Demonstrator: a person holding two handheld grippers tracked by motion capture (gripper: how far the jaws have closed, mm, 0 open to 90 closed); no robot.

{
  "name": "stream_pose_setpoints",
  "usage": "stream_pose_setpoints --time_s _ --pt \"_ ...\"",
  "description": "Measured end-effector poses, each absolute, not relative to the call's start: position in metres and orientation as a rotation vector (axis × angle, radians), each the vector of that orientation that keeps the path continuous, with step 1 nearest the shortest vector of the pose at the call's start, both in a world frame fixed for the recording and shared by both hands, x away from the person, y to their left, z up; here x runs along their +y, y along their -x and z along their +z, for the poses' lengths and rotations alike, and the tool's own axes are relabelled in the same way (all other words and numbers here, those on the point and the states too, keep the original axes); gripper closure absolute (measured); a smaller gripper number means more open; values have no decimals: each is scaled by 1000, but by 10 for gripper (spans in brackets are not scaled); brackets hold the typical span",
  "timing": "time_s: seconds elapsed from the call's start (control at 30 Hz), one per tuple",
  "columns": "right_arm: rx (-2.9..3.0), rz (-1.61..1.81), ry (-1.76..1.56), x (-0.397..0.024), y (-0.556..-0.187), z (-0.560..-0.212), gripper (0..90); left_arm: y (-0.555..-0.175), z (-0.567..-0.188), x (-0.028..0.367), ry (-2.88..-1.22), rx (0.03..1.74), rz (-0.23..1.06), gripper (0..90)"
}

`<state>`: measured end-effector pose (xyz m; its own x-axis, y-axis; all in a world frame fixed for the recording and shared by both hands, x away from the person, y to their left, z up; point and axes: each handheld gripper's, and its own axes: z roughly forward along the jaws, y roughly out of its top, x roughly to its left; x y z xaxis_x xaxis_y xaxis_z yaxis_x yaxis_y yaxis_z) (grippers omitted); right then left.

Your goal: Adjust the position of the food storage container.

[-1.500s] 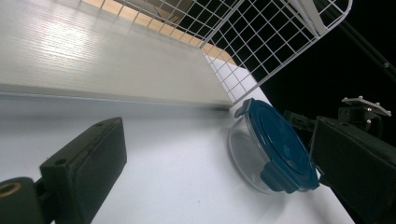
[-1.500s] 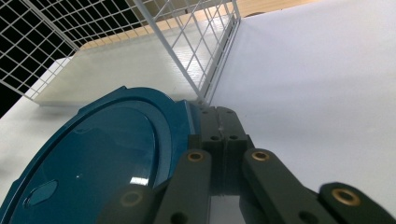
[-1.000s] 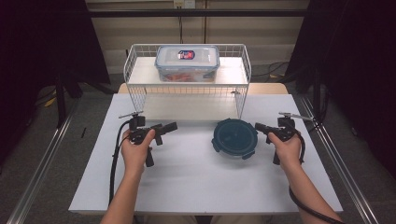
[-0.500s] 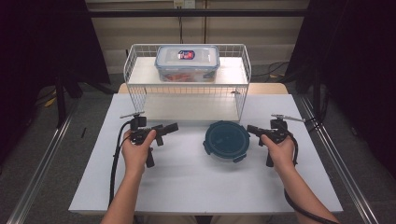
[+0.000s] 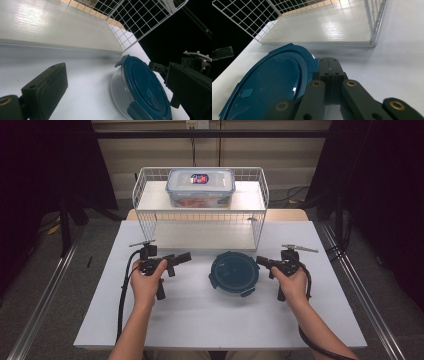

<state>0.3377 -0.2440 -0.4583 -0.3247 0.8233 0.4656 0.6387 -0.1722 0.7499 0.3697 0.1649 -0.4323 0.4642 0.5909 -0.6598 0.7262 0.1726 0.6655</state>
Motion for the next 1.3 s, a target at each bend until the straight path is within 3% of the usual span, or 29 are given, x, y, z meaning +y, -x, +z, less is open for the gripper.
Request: stream_pose_setpoints --time_s 1.3 --pt "1931 1556 -1647 -207 -338 -462 900 -366 -435 169 -1520 1220 -158 39"
